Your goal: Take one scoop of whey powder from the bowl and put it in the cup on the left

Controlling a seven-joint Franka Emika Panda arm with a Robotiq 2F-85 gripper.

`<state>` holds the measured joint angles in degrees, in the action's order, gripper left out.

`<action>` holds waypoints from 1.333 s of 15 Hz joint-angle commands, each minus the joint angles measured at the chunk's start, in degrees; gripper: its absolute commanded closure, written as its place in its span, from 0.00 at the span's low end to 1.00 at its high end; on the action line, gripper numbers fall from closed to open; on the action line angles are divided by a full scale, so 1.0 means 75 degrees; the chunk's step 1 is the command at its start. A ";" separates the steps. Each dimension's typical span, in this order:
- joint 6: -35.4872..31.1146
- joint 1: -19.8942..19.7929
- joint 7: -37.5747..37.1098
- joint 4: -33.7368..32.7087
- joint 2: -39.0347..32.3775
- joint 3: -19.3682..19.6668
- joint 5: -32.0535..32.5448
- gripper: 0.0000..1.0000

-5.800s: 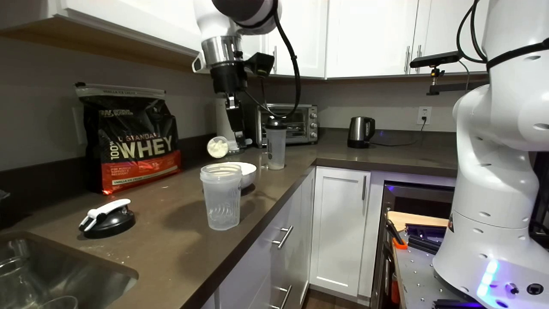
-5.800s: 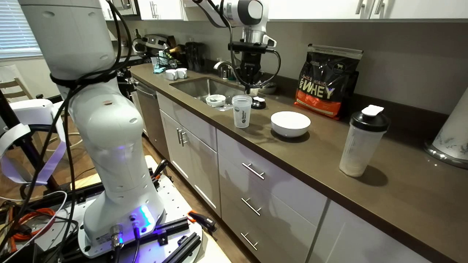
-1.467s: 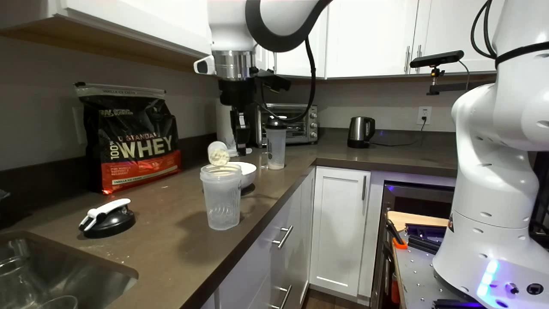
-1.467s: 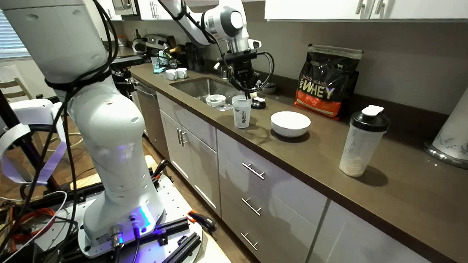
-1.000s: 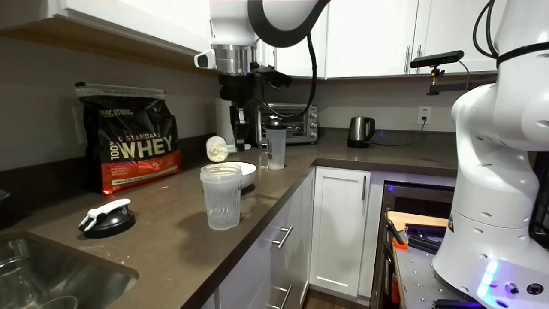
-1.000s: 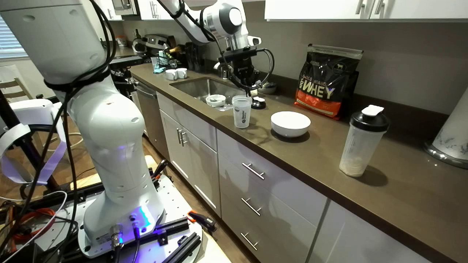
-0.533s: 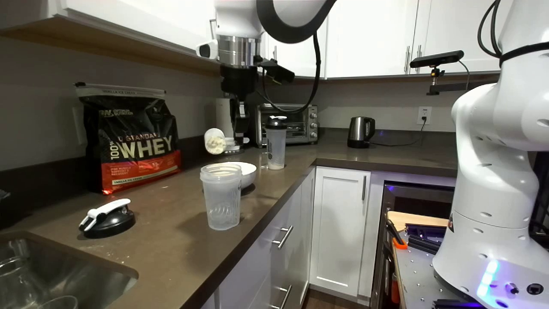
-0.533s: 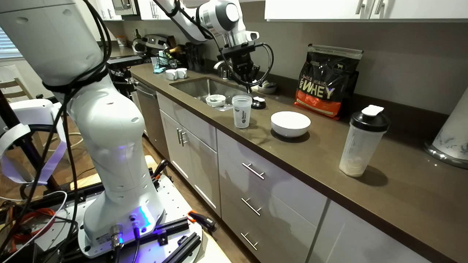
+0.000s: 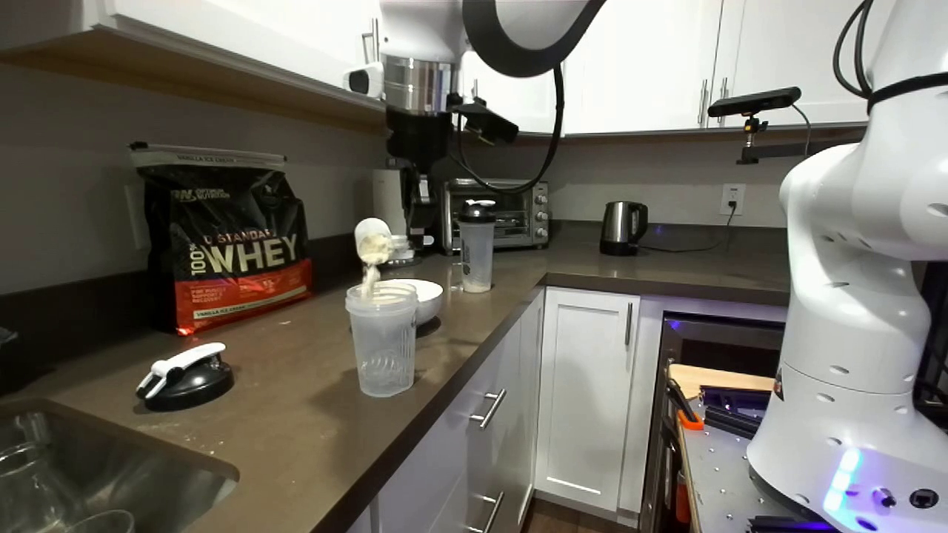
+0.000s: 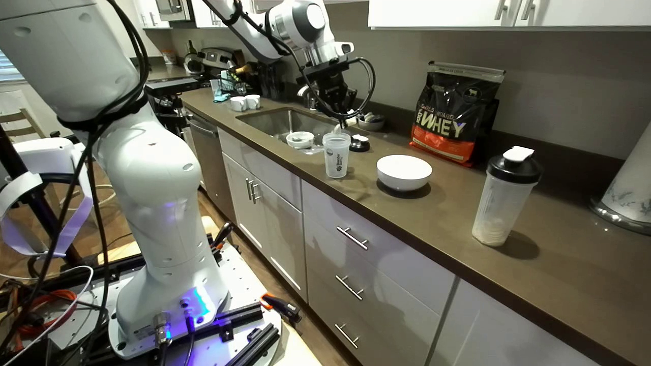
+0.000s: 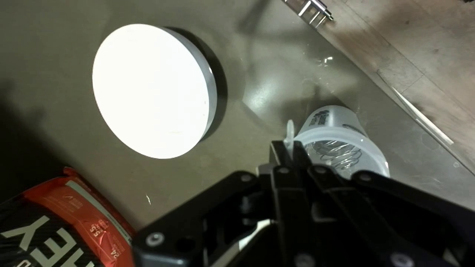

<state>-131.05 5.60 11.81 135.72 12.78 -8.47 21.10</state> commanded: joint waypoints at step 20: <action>-0.0210 0.0045 -0.0633 0.0323 -0.0158 -0.0177 0.0653 0.99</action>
<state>-131.11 5.60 9.63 137.33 11.76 -9.58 23.67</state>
